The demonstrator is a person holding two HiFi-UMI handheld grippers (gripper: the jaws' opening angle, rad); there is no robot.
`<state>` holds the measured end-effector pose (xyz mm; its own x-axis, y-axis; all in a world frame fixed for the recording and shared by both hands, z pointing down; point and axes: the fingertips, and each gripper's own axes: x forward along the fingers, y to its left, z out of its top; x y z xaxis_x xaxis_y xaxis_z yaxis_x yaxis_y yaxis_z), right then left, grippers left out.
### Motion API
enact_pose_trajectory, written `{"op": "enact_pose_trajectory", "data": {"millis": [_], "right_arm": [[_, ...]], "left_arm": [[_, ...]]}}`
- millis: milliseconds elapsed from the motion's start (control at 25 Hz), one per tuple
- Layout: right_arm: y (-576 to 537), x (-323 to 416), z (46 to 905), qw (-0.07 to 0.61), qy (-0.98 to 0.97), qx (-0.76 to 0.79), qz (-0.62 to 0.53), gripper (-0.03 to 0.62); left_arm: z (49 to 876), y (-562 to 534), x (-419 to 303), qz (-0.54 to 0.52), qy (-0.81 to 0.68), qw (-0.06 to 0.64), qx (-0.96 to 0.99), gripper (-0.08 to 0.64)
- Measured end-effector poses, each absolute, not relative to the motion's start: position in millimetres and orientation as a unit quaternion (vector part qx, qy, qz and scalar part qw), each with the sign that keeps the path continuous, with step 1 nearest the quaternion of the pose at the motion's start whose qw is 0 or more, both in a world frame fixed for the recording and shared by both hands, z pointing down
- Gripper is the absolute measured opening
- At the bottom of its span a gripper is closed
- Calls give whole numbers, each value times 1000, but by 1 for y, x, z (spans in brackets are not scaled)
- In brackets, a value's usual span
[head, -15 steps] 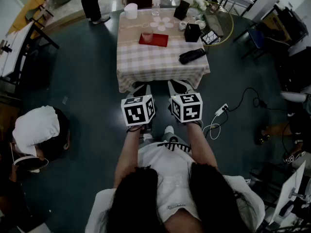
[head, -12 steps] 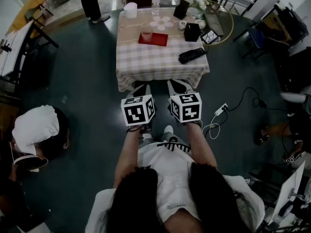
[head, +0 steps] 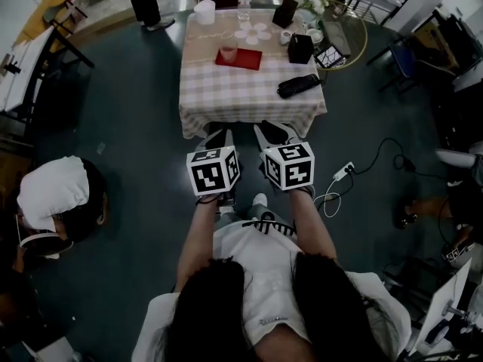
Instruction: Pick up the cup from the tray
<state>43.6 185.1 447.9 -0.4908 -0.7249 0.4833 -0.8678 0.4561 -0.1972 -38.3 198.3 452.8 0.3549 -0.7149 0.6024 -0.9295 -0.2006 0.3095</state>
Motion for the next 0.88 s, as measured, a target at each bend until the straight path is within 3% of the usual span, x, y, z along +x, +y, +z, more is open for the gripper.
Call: {"op": "enact_pose_trajectory", "data": {"millis": [120, 280, 480, 880], "right_arm": [[185, 41, 445, 173, -852, 453, 197, 198], [177, 49, 441, 173, -858, 447, 182, 273], [169, 65, 444, 157, -863, 431, 213, 296], [153, 90, 450, 187, -874, 412, 179, 356]], "left_arm": [[454, 197, -34, 174, -548, 319, 753, 5], [452, 191, -30, 177, -555, 309, 752, 5], [452, 183, -18, 171, -566, 312, 744, 5], [462, 174, 6, 174, -584, 307, 731, 5]]}}
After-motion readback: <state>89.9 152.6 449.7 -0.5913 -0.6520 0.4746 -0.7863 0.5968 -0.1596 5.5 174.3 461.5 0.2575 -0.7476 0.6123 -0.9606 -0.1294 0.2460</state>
